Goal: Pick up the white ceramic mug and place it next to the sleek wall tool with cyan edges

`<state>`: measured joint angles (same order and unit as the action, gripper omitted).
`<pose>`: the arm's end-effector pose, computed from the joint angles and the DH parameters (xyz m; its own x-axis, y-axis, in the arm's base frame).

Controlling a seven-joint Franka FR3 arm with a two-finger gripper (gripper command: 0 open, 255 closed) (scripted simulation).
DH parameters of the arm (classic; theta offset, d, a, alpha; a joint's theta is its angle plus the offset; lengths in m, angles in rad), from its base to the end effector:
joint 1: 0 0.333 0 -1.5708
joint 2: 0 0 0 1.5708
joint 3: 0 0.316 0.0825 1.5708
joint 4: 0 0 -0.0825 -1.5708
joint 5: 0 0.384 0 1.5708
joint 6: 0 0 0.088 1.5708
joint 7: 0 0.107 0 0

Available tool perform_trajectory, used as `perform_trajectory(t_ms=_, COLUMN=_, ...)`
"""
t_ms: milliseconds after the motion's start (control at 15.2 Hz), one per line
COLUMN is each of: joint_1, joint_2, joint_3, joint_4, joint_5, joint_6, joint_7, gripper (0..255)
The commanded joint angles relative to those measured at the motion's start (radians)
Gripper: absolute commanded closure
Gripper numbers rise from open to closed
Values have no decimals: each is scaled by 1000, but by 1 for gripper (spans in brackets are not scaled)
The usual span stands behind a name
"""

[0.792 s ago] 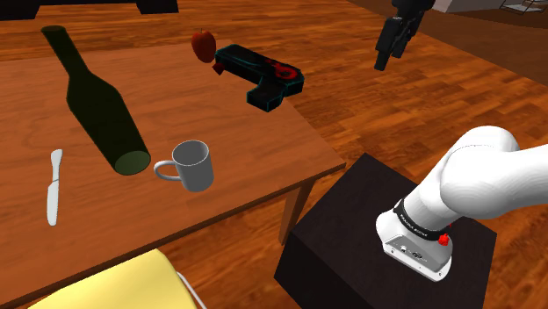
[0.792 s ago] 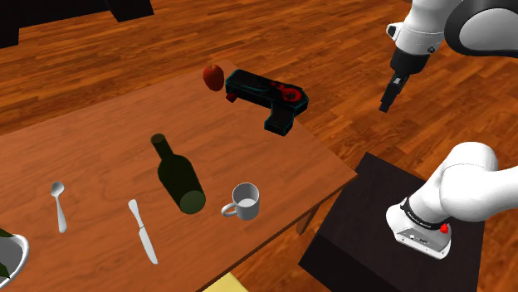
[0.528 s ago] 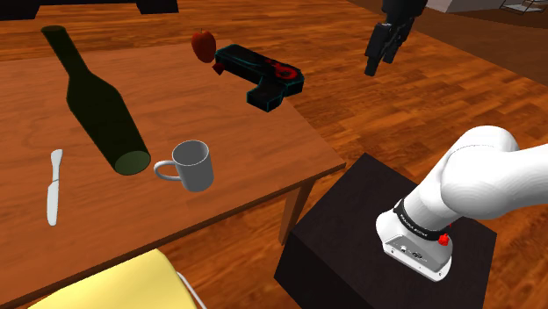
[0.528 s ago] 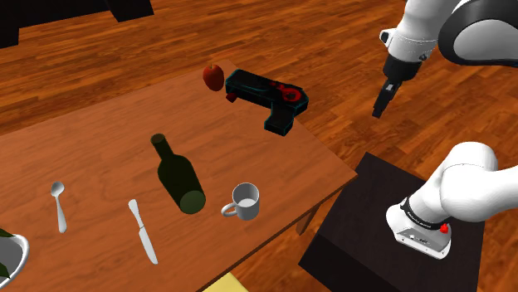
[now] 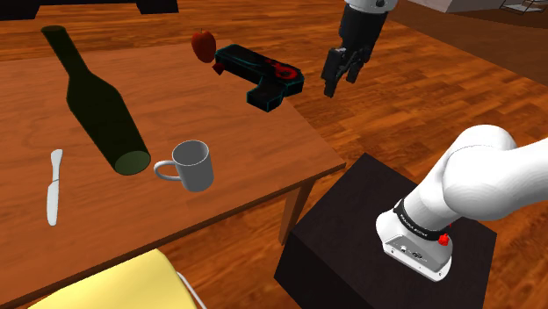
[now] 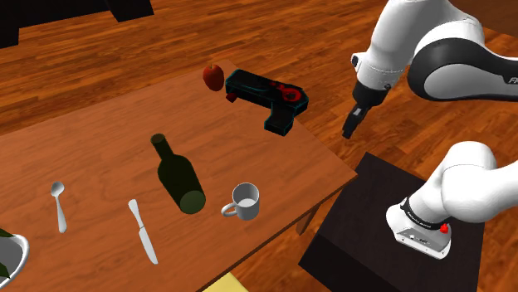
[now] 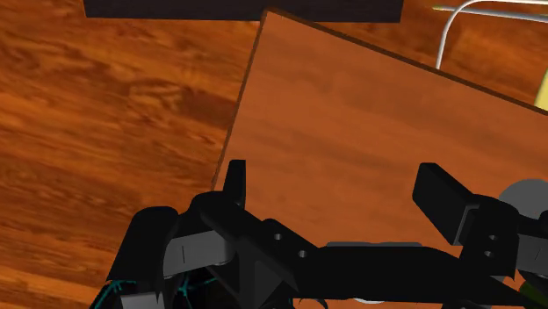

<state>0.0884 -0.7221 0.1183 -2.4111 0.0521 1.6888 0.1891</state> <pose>0.3237 0.0805 0.5522 0.9998 -0.0181 0.0017 -0.0181 -0.9995 0.0265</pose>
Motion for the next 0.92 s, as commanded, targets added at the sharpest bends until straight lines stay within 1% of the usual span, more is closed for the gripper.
perform_trajectory(t_ms=0, joint_1=11, joint_2=41, joint_3=38, joint_4=-5, joint_5=23, joint_6=62, joint_7=43, gripper=0)
perform_trajectory(t_ms=264, joint_1=29, joint_2=127, joint_3=112, joint_4=8, joint_5=53, joint_6=166, joint_7=124, gripper=0)
perform_trajectory(t_ms=462, joint_1=37, joint_2=203, joint_3=168, joint_4=32, joint_5=63, joint_6=241, joint_7=186, gripper=0)
perform_trajectory(t_ms=660, joint_1=40, joint_2=288, joint_3=224, joint_4=68, joint_5=60, joint_6=312, joint_7=253, gripper=0)
perform_trajectory(t_ms=858, joint_1=38, joint_2=380, joint_3=280, joint_4=115, joint_5=39, joint_6=377, joint_7=324, gripper=0)
